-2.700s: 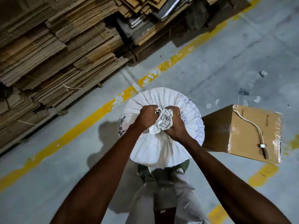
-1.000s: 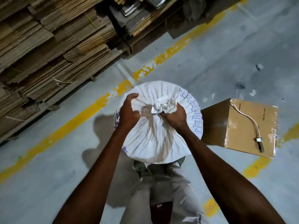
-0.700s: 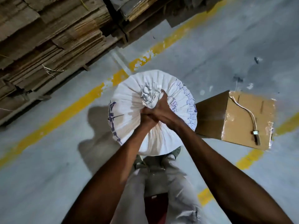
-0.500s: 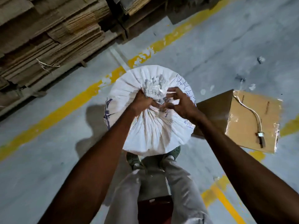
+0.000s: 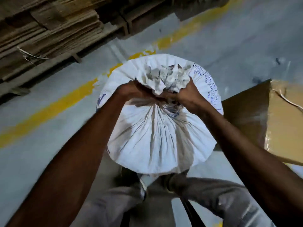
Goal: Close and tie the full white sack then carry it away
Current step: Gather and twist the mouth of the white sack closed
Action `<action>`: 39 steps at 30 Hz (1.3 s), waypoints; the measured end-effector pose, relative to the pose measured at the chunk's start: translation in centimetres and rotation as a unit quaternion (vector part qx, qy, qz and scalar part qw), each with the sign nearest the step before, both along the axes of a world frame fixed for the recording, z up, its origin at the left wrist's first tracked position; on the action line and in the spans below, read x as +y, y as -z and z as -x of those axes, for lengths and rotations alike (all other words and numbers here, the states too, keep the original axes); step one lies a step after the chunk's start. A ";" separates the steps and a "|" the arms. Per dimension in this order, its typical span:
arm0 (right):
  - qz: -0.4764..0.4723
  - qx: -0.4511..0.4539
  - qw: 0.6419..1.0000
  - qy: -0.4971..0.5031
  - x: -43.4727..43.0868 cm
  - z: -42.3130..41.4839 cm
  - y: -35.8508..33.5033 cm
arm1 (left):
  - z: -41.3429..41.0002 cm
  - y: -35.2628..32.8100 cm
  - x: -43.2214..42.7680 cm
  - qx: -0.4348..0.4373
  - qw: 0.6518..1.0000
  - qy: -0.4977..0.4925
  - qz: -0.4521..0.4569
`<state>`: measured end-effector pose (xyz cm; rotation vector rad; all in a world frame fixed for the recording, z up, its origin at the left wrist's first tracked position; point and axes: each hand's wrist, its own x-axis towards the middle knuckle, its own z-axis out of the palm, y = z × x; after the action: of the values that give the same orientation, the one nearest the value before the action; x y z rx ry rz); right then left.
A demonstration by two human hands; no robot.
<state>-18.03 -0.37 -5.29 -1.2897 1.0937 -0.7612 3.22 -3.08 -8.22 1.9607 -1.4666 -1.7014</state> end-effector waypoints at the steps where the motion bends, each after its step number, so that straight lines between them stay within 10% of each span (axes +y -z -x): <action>1: 0.014 -0.007 0.999 0.037 -0.4 -0.3 0.7 | -0.4 1.3 0.2 -0.008 0.997 -0.042 0.059; 6: 0.206 0.248 0.934 0.157 -1.6 -2.3 0.9 | 4.3 4.3 7.2 0.076 0.881 -0.307 0.351; 9: 0.306 0.363 0.867 0.153 -0.1 -3.8 0.2 | 9.5 4.5 11.6 -0.005 0.853 -0.229 0.470; 14: 0.174 0.342 0.915 0.127 3.8 -3.1 0.1 | 13.9 3.7 12.6 -0.087 0.861 -0.280 0.415; 18: 0.078 0.135 0.985 -0.071 6.9 0.9 -2.1 | 11.2 1.5 12.6 0.091 0.874 -0.307 0.365; 21: 0.012 0.123 0.989 -0.076 8.5 4.4 -3.5 | 8.2 0.6 10.6 0.084 0.896 -0.287 0.328; 26: 0.058 0.412 0.909 -0.024 9.8 7.7 1.2 | 6.8 -1.6 11.2 0.176 0.923 -0.169 0.298; 32: 0.086 0.176 0.980 0.031 8.4 2.5 2.6 | 6.7 0.4 11.3 0.138 0.941 0.032 0.308; 39: 0.152 0.268 0.935 0.177 7.1 0.5 1.8 | 7.2 3.8 10.1 0.136 0.954 -0.053 0.260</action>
<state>-18.51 6.69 -7.07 -1.6421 1.7338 -0.8935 -3.97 7.00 -12.07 1.4379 -1.4811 -1.2999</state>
